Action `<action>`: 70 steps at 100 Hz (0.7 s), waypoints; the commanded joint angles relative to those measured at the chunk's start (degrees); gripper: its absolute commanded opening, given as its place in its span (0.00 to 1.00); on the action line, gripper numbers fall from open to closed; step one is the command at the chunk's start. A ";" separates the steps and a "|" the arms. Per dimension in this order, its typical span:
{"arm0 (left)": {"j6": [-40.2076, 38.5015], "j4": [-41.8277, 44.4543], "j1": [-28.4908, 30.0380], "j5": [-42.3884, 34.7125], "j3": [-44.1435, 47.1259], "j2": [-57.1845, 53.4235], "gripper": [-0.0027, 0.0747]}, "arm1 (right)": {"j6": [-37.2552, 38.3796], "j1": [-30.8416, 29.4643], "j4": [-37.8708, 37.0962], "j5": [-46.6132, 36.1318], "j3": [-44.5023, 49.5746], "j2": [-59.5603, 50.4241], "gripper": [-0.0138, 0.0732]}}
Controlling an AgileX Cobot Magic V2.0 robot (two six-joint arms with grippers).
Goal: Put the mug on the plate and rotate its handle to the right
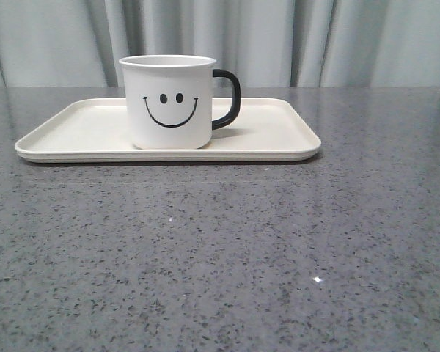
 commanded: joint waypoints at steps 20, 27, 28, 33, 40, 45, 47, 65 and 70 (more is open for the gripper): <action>-0.01 -0.33 0.09 -7.88 0.61 -1.73 0.01 | 0.04 -0.31 0.91 -3.62 -1.42 -0.45 0.08; -0.01 -0.33 0.09 -7.88 0.61 -1.73 0.01 | 0.04 -0.31 0.91 -3.62 -1.42 -0.45 0.08; -0.01 -0.33 0.09 -7.88 0.61 -1.73 0.01 | 0.04 -0.31 0.91 -3.62 -1.42 -0.45 0.08; -0.01 -0.33 0.09 -7.88 0.61 -1.73 0.01 | 0.04 -0.31 0.91 -3.62 -1.42 -0.45 0.08; -0.01 -0.33 0.09 -7.88 0.61 -1.73 0.01 | 0.04 -0.31 0.91 -3.62 -1.42 -0.45 0.08; -0.01 -0.33 0.09 -7.88 0.61 -1.73 0.01 | 0.04 -0.31 0.91 -3.62 -1.42 -0.45 0.08; -0.01 -0.33 0.09 -7.88 0.61 -1.73 0.01 | 0.04 -0.31 0.91 -3.62 -1.42 -0.45 0.08; -0.01 -0.33 0.09 -7.88 0.61 -1.73 0.01 | 0.04 -0.31 0.91 -3.62 -1.42 -0.45 0.08; -0.01 -0.33 0.09 -7.88 0.61 -1.73 0.01 | 0.04 -0.31 0.91 -3.62 -1.42 -0.45 0.08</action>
